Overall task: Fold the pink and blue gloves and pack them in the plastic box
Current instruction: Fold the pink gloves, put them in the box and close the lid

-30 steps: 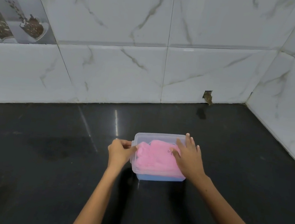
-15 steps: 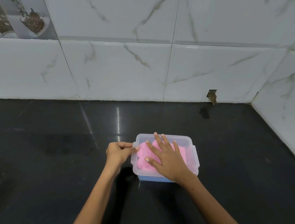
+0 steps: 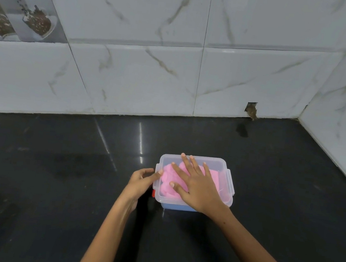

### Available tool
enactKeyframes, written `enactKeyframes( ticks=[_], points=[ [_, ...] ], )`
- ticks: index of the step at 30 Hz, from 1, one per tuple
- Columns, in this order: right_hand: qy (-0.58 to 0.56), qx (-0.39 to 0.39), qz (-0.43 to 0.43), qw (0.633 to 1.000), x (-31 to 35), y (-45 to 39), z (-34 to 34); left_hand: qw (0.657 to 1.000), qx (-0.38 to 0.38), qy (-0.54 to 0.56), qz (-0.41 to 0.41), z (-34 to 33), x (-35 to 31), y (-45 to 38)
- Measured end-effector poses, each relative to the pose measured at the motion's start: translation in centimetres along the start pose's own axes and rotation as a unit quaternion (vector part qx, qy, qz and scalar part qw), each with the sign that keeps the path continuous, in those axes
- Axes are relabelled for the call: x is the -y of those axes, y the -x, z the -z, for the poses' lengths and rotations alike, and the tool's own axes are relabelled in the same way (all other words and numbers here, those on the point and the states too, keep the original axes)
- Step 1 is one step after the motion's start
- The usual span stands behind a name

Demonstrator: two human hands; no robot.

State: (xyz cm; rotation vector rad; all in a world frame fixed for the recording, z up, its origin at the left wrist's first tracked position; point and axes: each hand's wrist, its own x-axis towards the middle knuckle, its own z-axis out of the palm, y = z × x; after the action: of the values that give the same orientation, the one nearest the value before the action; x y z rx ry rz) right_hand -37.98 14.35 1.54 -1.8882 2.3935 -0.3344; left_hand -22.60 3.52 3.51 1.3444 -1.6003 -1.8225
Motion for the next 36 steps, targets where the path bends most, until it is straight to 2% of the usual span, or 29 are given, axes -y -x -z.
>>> enactKeyframes(
  ticks=[2, 5, 11, 16, 20, 21, 23, 25, 27, 29, 32, 36],
  points=[
    [0.008, 0.003, -0.001, 1.0, 0.0, -0.1, -0.1, 1.0, 0.003, 0.015, -0.011, 0.2, -0.3, 0.1],
    [0.009, 0.005, -0.003, 1.0, 0.0, -0.1, -0.2, 0.998, -0.002, -0.026, -0.064, -0.4, -0.4, 0.3],
    [0.019, 0.002, -0.001, 1.0, 0.1, 0.0, -0.2, 0.966, -0.143, -0.144, -0.16, -3.4, 0.0, 1.5],
    [0.017, 0.001, 0.004, 1.0, 0.2, 0.0, -0.1, 0.933, -0.182, -0.231, -0.207, -4.8, -0.2, 2.2],
    [0.011, 0.002, -0.002, 1.0, 0.3, 0.1, 0.0, 0.926, -0.179, -0.283, -0.177, -5.6, 0.0, 2.0],
    [0.006, 0.0, -0.002, 1.0, 0.4, 0.1, 0.2, 0.917, -0.172, -0.322, -0.158, -5.6, 0.1, 1.9],
    [-0.045, -0.023, -0.014, 0.999, 0.4, 0.3, 0.8, 0.873, -0.175, -0.433, -0.139, -5.7, 0.0, 1.9],
    [-0.162, -0.096, -0.065, 0.98, 0.4, 0.6, 1.7, 0.819, -0.195, -0.504, -0.192, -6.0, -0.4, 1.5],
    [-0.229, -0.191, -0.14, 0.944, -0.2, 1.8, 2.7, 0.782, -0.153, -0.539, -0.274, -7.1, -0.9, 1.1],
    [-0.216, -0.255, -0.185, 0.924, -1.5, 3.3, 3.3, 0.765, -0.062, -0.553, -0.324, -9.2, -1.1, 0.8],
    [-0.22, -0.261, -0.23, 0.912, -4.2, 5.4, 3.6, 0.769, 0.024, -0.552, -0.322, -11.9, -0.9, 0.7],
    [-0.289, -0.222, -0.29, 0.885, -6.1, 6.7, 3.5, 0.768, 0.022, -0.56, -0.31, -12.7, 0.3, -0.1]
  ],
)
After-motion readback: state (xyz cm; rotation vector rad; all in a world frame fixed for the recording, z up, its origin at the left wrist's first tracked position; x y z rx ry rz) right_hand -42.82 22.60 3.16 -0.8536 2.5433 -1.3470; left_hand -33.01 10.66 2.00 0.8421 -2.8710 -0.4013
